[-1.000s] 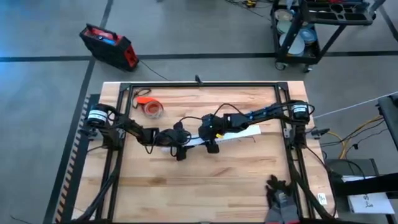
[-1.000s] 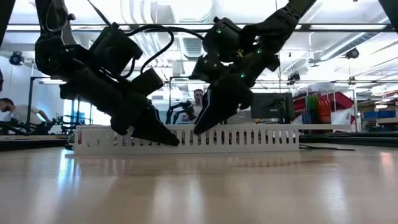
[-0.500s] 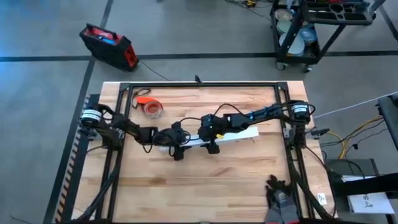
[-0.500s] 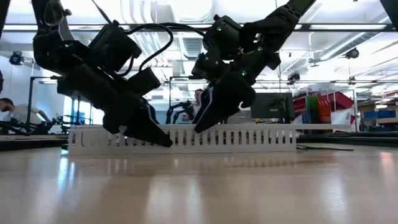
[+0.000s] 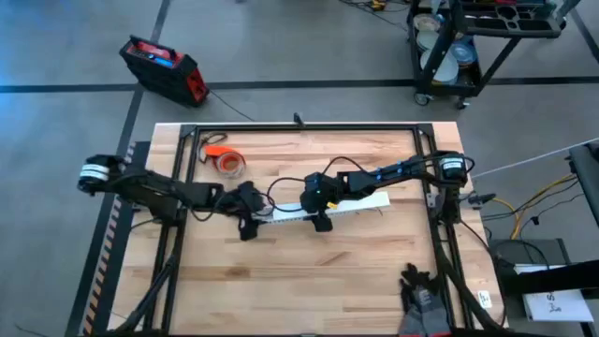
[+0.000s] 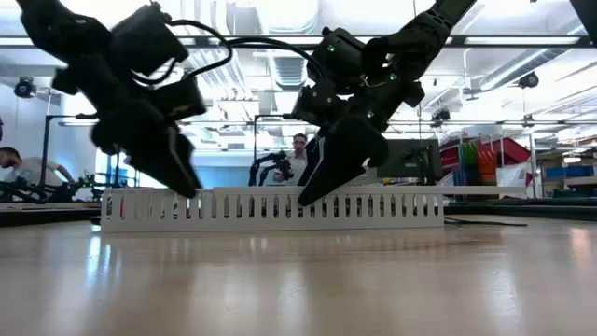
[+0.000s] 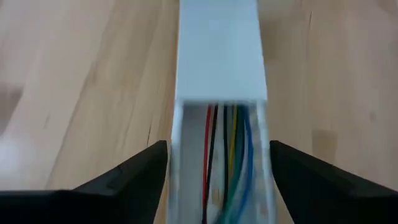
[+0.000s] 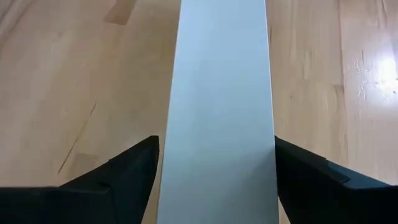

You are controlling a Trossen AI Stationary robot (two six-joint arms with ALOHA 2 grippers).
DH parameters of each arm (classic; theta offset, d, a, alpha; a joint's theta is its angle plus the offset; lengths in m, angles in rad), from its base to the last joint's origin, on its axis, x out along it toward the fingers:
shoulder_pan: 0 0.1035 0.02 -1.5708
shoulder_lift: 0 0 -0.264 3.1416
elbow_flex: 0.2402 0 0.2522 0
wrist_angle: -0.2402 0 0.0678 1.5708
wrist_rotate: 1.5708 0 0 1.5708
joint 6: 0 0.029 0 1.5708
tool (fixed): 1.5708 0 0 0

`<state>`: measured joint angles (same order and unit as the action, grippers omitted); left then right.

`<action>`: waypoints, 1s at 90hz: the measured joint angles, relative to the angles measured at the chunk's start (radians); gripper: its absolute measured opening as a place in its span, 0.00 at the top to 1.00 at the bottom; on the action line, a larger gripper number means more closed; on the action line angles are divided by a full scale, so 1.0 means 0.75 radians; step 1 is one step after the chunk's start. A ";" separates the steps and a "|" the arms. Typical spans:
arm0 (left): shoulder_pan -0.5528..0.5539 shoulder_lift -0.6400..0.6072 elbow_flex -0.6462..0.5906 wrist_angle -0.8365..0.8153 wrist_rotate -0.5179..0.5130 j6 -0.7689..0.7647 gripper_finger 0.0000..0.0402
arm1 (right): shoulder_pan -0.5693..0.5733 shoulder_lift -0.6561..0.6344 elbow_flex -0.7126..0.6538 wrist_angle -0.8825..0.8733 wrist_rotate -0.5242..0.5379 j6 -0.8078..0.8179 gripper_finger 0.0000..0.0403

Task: Ziptie cables
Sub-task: Close the white cable duct

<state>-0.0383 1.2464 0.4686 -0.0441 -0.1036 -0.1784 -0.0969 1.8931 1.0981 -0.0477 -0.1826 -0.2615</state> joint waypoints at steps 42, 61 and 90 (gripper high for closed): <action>-0.018 0.179 -0.136 0.491 -0.024 -0.006 0.39 | -0.010 -0.001 -0.003 0.016 0.000 0.008 0.27; -0.019 0.172 -0.118 0.467 -0.014 0.012 0.35 | -0.011 0.000 -0.005 0.017 0.000 0.009 0.25; -0.042 0.345 -0.125 0.706 -0.037 -0.002 0.32 | -0.011 0.002 -0.017 0.070 -0.002 0.022 0.27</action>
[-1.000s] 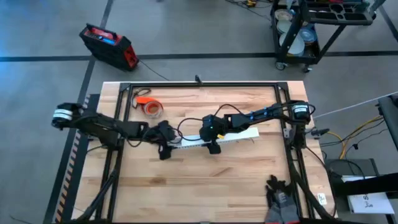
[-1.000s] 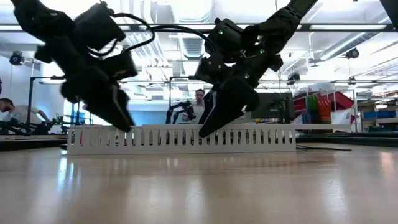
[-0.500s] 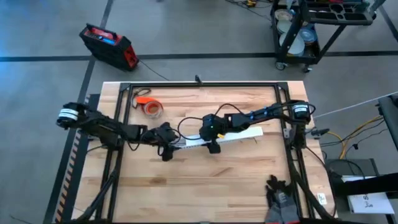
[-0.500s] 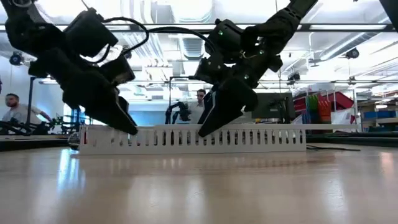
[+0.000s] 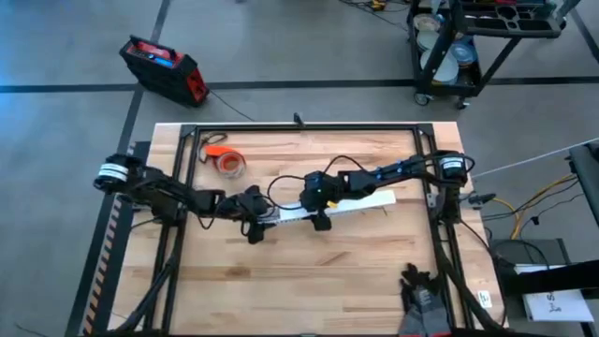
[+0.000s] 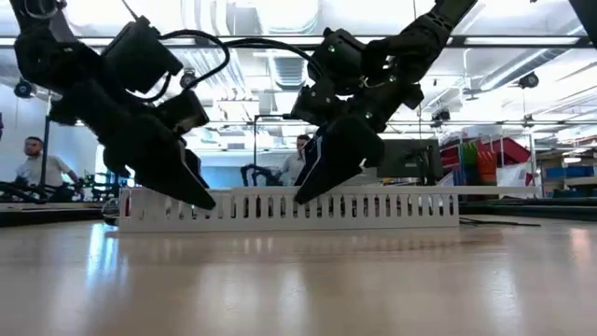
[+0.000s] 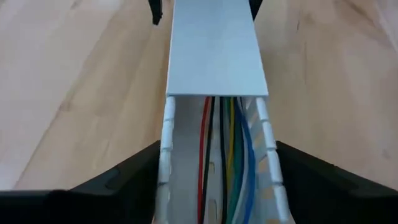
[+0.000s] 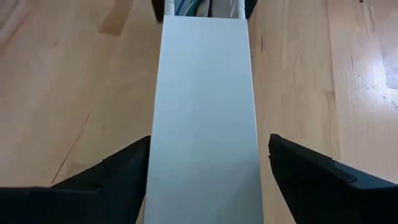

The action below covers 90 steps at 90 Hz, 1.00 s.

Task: Ziptie cables
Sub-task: Close the white cable duct

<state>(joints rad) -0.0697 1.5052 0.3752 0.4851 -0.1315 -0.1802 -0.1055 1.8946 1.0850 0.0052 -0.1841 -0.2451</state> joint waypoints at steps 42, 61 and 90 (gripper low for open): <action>-0.060 0.220 -0.057 0.436 -0.148 -0.031 0.32 | 0.000 0.001 -0.021 0.050 0.002 -0.013 0.26; -0.062 0.221 -0.061 0.436 -0.186 -0.001 0.32 | 0.000 0.001 -0.021 0.053 0.002 -0.014 0.29; -0.061 0.202 0.055 0.138 -0.185 0.020 0.36 | 0.000 0.001 -0.021 0.051 0.003 -0.002 0.32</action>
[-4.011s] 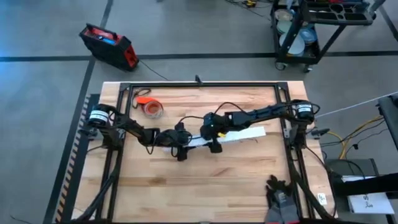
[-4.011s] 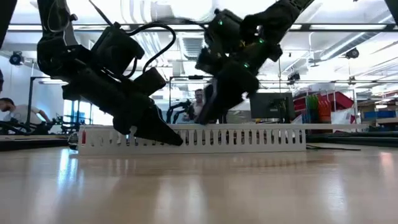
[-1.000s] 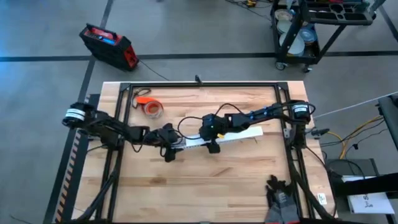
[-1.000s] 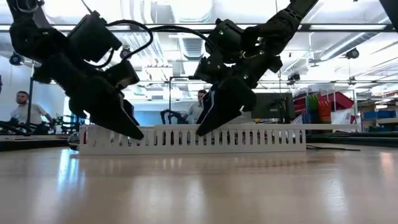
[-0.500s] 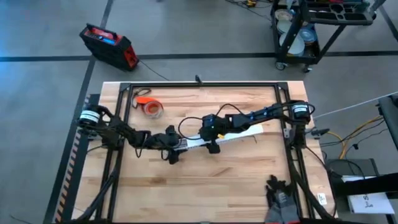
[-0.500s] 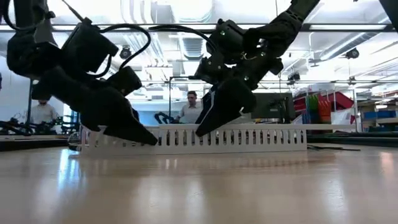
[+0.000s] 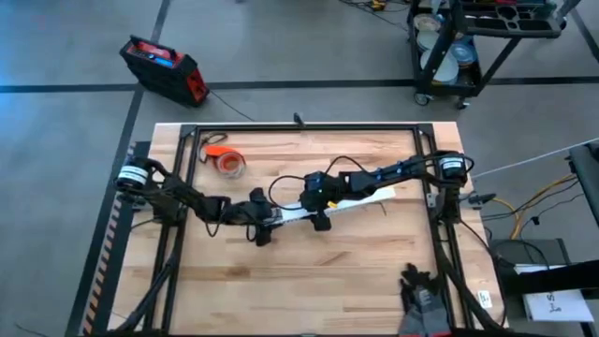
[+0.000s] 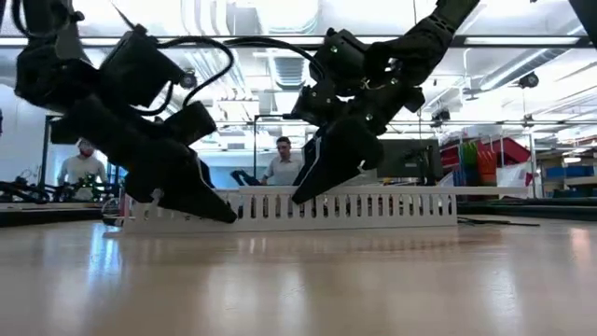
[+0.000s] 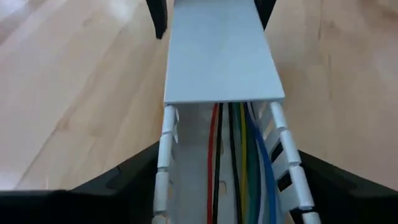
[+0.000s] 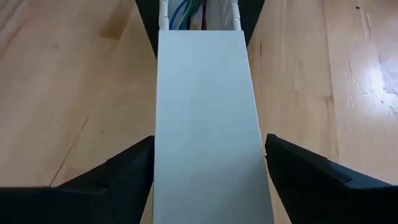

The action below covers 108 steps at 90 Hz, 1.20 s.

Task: Ziptie cables
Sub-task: Close the white cable duct

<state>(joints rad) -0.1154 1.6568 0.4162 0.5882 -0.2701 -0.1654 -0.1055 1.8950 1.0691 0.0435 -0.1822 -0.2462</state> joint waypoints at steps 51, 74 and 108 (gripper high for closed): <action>0.001 -0.005 0.029 -0.065 0.029 -0.017 0.37 | 0.002 0.000 0.008 -0.034 0.000 -0.008 0.35; 0.001 -0.005 0.029 -0.062 0.027 -0.015 0.44 | 0.015 0.006 0.008 0.009 0.003 0.016 0.42; 0.002 -0.005 0.027 -0.063 0.023 -0.016 0.42 | 0.028 0.010 0.004 0.067 0.002 0.036 0.41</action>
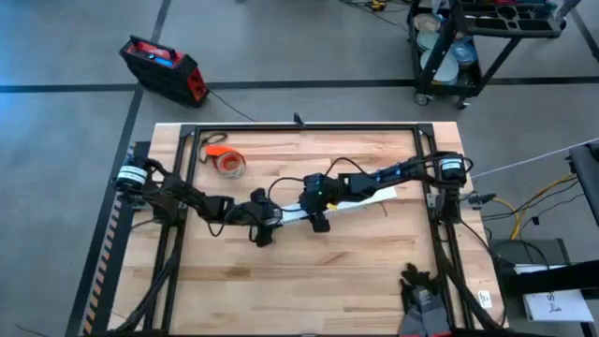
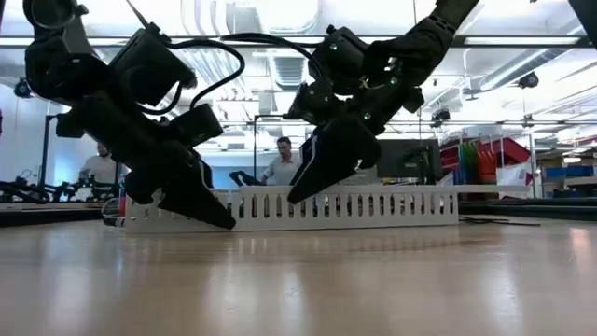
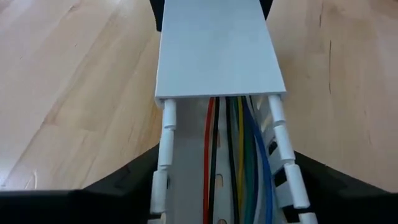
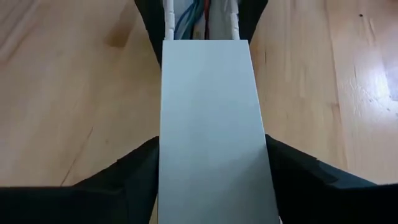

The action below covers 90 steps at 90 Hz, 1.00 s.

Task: Ziptie cables
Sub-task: Close the white cable duct

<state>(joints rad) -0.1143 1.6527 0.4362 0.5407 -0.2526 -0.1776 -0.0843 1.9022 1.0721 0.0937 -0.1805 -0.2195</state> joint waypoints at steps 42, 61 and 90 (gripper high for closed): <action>-0.001 0.000 0.000 -0.006 0.001 0.005 0.42 | 0.025 0.138 0.122 0.052 -0.043 0.028 0.42; -0.001 0.000 -0.002 -0.013 0.000 0.009 0.42 | 0.027 0.148 0.161 0.023 -0.052 0.029 0.46; 0.002 0.002 0.006 -0.002 0.006 0.010 0.43 | 0.028 0.067 0.179 -0.149 -0.015 -0.062 0.29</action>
<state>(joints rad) -0.1131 1.6543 0.4404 0.5391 -0.2479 -0.1699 -0.0634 1.9527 1.2062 -0.0184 -0.1915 -0.2663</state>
